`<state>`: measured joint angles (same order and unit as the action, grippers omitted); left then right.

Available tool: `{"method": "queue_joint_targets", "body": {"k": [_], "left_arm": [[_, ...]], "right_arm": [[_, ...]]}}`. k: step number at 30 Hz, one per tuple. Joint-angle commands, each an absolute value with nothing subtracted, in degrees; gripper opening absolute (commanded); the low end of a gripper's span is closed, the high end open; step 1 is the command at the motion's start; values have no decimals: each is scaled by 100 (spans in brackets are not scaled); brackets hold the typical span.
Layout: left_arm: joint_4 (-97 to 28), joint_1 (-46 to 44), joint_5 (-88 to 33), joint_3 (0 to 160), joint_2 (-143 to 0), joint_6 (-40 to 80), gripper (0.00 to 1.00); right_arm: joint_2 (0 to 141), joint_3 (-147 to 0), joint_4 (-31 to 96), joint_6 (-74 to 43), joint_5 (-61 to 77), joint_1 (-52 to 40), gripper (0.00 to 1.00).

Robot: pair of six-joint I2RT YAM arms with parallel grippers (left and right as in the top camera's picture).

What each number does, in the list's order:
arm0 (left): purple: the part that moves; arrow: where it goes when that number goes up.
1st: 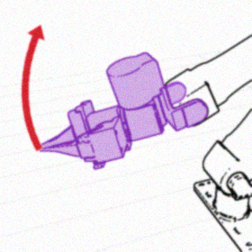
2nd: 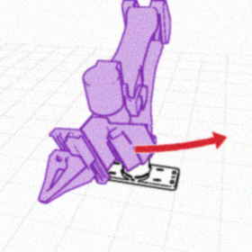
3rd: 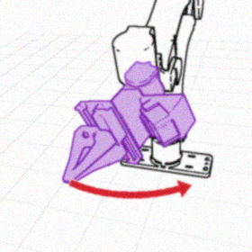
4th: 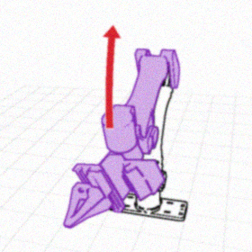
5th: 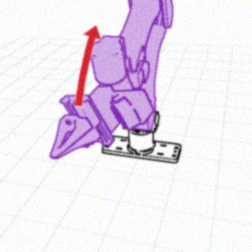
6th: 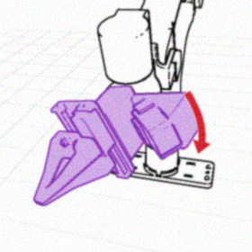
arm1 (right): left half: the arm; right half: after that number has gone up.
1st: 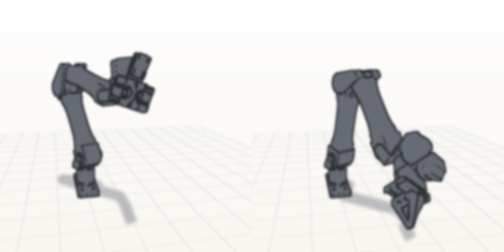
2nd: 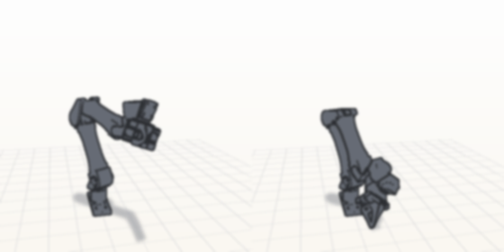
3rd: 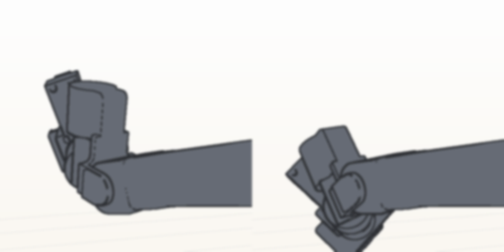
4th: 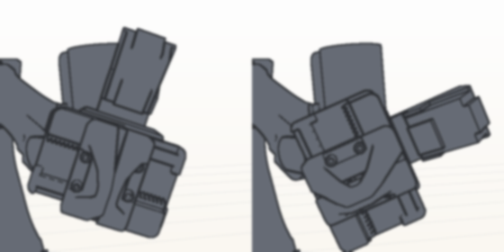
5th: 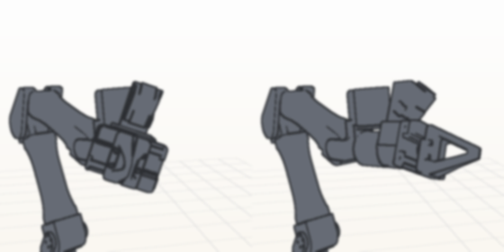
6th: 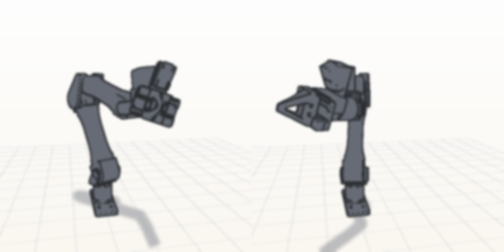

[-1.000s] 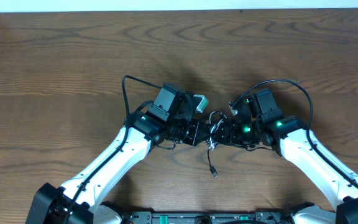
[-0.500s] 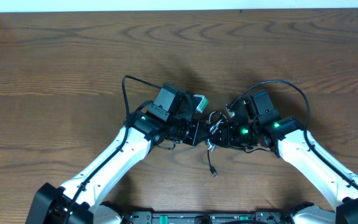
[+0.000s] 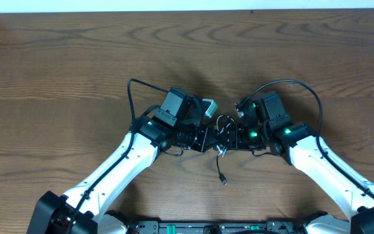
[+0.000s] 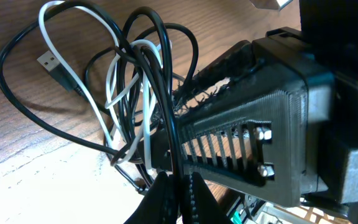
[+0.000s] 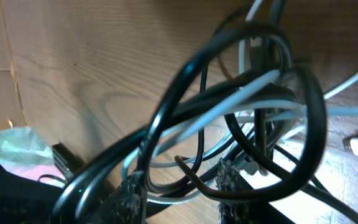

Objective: Untangle cables

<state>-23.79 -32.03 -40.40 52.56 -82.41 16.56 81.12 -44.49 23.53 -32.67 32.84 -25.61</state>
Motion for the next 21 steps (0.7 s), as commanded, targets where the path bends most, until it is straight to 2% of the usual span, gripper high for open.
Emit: {"method": "queue_joint_targets", "body": {"k": [1, 5, 9, 13, 17, 21], "left_arm": [[-2394, -3201, -4136, 5273, -8230, 1684, 7], [-2394, -3201, -4136, 5273, -8230, 1684, 7], [-2414, -3201, -4136, 5273, -8230, 1684, 7], [-2475, -3201, -4134, 5273, -8230, 1682, 8], [-2480, -3201, -4134, 5273, -8230, 1680, 7], [-2700, -3201, -3837, 5273, -8230, 1678, 7]], "right_arm": [[8138, -4427, 2235, -3214, 3065, -2762, 33], [8138, -4427, 2145, -3245, 2526, -2980, 33], [8141, -4412, 2161, -3457, 1678, -3133, 28], [8193, -4412, 2067, -3627, 1400, -3170, 24], [8322, -4412, 1896, -3686, 1402, -3170, 3], [8379, -4412, 1817, -3684, 1302, -3170, 1]]}}
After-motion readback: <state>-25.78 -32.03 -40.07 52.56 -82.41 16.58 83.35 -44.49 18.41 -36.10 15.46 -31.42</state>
